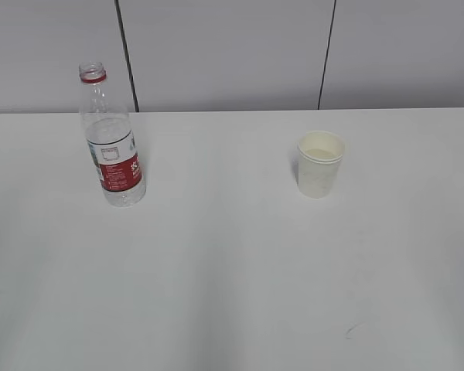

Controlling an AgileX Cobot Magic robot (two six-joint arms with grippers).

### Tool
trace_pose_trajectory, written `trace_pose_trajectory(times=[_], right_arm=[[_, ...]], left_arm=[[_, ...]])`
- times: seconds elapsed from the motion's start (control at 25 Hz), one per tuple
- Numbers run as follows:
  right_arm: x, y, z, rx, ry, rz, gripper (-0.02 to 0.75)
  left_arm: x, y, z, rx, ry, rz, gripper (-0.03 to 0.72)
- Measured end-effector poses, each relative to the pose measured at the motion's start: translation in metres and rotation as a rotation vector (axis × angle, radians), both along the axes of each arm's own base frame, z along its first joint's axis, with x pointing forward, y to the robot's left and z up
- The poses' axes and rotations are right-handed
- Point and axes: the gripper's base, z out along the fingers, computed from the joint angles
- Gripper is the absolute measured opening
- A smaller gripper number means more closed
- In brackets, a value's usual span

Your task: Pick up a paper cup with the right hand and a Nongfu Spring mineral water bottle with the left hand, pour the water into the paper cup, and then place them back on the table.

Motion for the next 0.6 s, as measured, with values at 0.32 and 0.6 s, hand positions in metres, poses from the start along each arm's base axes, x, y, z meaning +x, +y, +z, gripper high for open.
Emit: trace_pose_trajectory(times=[0.32,0.6], right_arm=[[-0.029,-0.011,-0.023,0.012,-0.154,-0.005,0.585],[-0.018,-0.008,-0.046,-0.029,-0.124,0.019,0.585]], left_arm=[[-0.031,0.004,-0.024,-0.015,-0.119,-0.002,0.568],[-0.03,0.007,-0.04,0.044,-0.138,-0.005,0.568]])
